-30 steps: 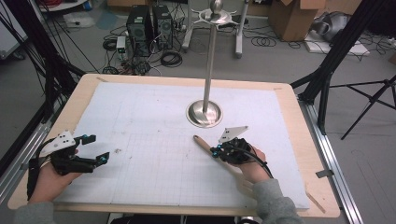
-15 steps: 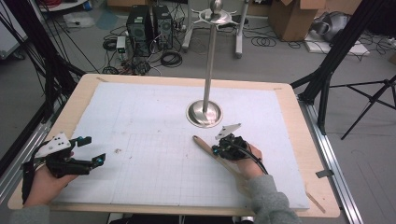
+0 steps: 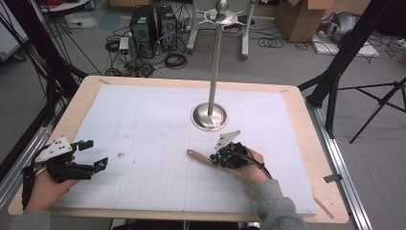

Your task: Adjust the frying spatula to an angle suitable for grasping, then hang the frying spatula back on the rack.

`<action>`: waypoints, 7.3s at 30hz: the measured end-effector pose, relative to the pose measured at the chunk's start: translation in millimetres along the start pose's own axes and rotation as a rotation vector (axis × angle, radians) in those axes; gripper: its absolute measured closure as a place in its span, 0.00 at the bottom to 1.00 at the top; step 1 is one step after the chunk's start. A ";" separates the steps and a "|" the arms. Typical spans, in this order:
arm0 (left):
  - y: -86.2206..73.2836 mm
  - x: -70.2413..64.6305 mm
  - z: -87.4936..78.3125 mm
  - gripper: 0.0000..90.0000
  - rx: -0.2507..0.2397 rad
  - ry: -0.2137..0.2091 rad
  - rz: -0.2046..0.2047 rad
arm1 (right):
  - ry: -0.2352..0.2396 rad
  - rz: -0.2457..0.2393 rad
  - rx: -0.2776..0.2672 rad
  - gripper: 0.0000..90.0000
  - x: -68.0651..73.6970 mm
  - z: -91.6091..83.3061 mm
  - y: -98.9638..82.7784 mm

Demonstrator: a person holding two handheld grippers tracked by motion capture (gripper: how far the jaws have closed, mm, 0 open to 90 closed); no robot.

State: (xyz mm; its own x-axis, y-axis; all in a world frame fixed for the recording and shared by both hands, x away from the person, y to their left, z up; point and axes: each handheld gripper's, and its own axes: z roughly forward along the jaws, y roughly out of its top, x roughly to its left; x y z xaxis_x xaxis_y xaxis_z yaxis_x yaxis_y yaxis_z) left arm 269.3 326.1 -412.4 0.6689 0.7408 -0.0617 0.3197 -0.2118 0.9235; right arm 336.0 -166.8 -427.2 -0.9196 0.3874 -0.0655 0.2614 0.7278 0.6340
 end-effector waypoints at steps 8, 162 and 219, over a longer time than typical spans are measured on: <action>0.1 0.3 0.0 0.09 -0.003 0.000 -0.001 | 0.011 -0.043 -0.008 1.00 4.6 -1.5 3.9; 7.6 1.4 23.6 0.09 0.007 -0.048 0.010 | 0.052 0.061 0.198 0.69 13.3 -50.3 -42.5; 14.0 2.3 19.2 0.09 -0.090 -0.079 -0.053 | 0.036 0.179 -0.112 0.86 -5.2 -93.8 -52.1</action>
State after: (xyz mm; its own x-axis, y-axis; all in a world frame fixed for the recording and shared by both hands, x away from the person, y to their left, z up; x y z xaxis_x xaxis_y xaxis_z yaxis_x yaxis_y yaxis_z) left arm 288.2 312.6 -406.8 0.7042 0.6965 -0.1380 0.2968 -0.1123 0.9483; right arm 299.7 -259.8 -387.6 -0.8719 0.4828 0.0824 0.3893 0.5811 0.7147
